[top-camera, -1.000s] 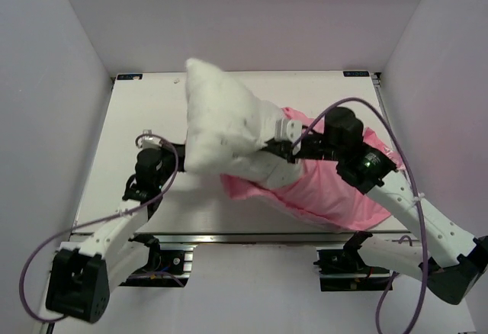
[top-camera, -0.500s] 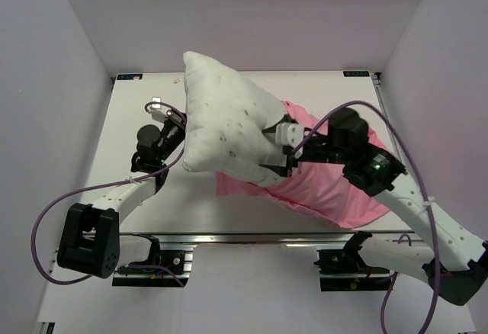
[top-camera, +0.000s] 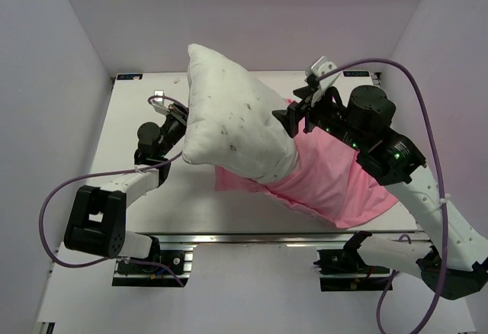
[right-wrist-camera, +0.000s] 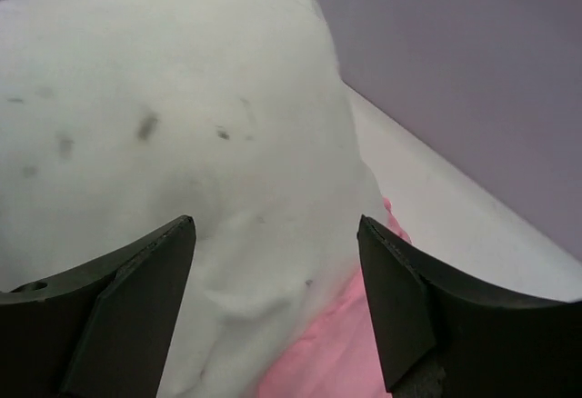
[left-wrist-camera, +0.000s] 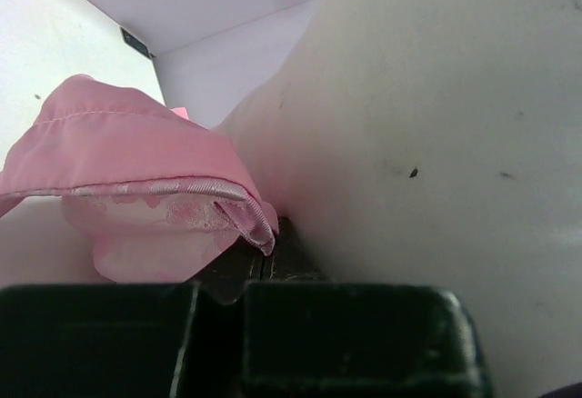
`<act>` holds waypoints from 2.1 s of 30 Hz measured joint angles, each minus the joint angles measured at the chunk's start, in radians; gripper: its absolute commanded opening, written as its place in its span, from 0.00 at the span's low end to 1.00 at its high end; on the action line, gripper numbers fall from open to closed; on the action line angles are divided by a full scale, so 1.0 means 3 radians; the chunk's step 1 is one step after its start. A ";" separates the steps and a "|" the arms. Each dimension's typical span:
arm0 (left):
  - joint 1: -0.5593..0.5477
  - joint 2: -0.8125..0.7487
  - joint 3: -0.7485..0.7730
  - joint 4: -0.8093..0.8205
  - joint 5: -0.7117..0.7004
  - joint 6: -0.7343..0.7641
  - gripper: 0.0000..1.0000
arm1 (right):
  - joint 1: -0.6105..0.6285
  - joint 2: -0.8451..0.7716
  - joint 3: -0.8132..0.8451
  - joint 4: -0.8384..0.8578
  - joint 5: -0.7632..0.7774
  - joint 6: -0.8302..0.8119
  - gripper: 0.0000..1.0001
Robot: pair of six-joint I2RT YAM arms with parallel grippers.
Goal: Put the pillow into the pillowcase
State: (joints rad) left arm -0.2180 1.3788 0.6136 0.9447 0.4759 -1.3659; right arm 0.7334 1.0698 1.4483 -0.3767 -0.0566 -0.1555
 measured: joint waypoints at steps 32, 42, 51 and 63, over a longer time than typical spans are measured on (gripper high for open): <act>0.0083 0.0113 0.0240 0.0261 0.0359 -0.0081 0.00 | -0.0743 0.0397 0.0071 -0.0879 -0.0025 0.0408 0.00; 0.0539 0.0398 0.1966 -0.0136 0.0490 -0.0100 0.00 | -0.0762 0.2018 0.2567 -0.0387 -0.0449 0.0712 0.00; 0.0912 0.0305 0.2316 -0.0539 0.0579 -0.0028 0.00 | 0.0061 0.1652 0.1639 -0.0292 -0.0834 0.0978 0.00; 0.0825 0.0221 0.2190 -0.1137 0.0732 -0.0074 0.00 | -0.2052 0.2740 0.2534 0.0032 -0.0793 0.1291 0.00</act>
State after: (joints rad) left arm 0.0296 1.4452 1.2705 0.6037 0.6956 -1.3880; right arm 0.1177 1.8919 2.2086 -0.3672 -0.2947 0.2317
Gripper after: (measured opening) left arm 0.025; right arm 0.008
